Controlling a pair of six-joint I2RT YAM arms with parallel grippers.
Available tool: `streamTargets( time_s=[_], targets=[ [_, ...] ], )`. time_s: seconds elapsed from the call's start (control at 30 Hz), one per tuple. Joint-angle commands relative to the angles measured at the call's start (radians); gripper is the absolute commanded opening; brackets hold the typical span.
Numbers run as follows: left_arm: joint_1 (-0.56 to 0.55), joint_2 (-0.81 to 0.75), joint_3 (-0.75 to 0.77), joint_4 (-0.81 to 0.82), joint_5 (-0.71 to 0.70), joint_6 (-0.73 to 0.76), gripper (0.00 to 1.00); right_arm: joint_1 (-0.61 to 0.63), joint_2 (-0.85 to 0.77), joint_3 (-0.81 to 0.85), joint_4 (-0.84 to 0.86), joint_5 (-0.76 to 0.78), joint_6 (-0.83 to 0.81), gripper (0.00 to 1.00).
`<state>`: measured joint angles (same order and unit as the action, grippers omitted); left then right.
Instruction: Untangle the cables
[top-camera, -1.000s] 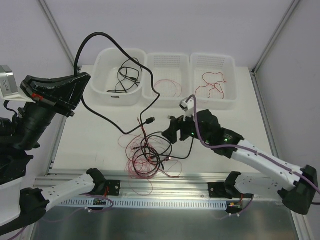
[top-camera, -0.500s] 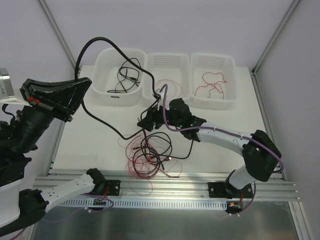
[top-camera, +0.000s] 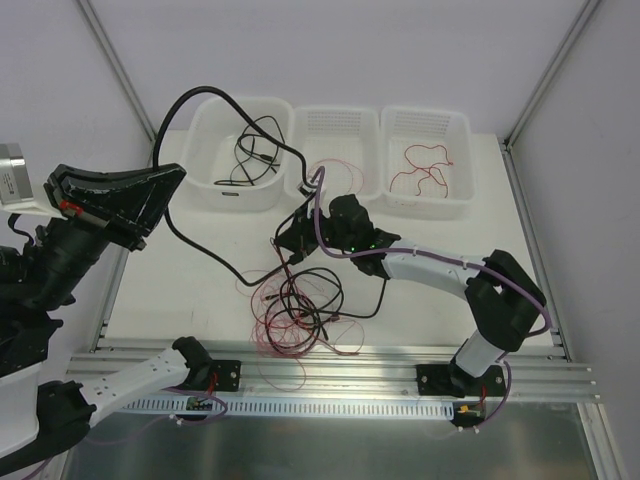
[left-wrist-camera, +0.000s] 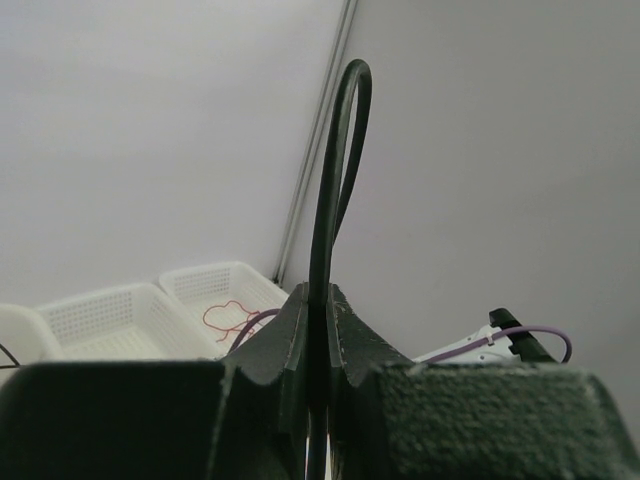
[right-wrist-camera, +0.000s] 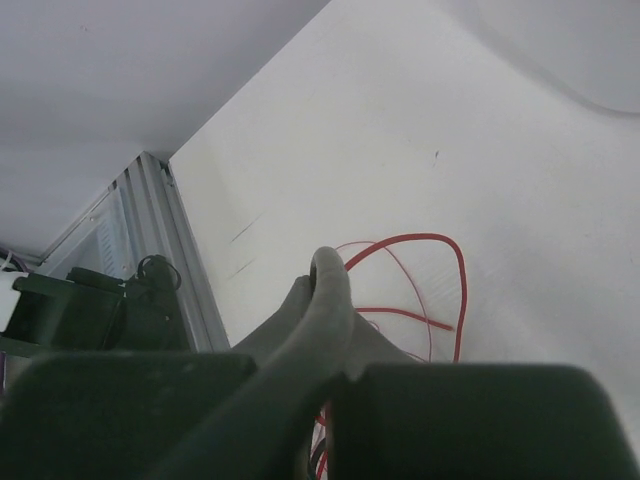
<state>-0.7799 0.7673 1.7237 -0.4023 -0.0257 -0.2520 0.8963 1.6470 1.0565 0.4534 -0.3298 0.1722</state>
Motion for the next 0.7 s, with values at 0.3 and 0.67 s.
streamTargets(
  time_s=[0.3, 0.67],
  targets=[
    [-0.005, -0.089, -0.229, 0.054, -0.172, 0.054, 0.0, -0.057, -0.31, 0.13, -0.339, 0.15, -0.279, 0.01],
    [-0.005, -0.065, -0.532, 0.045, -0.287, 0.051, 0.06, -0.082, -0.535, 0.607, -0.817, 0.396, -0.565, 0.01]
  ],
)
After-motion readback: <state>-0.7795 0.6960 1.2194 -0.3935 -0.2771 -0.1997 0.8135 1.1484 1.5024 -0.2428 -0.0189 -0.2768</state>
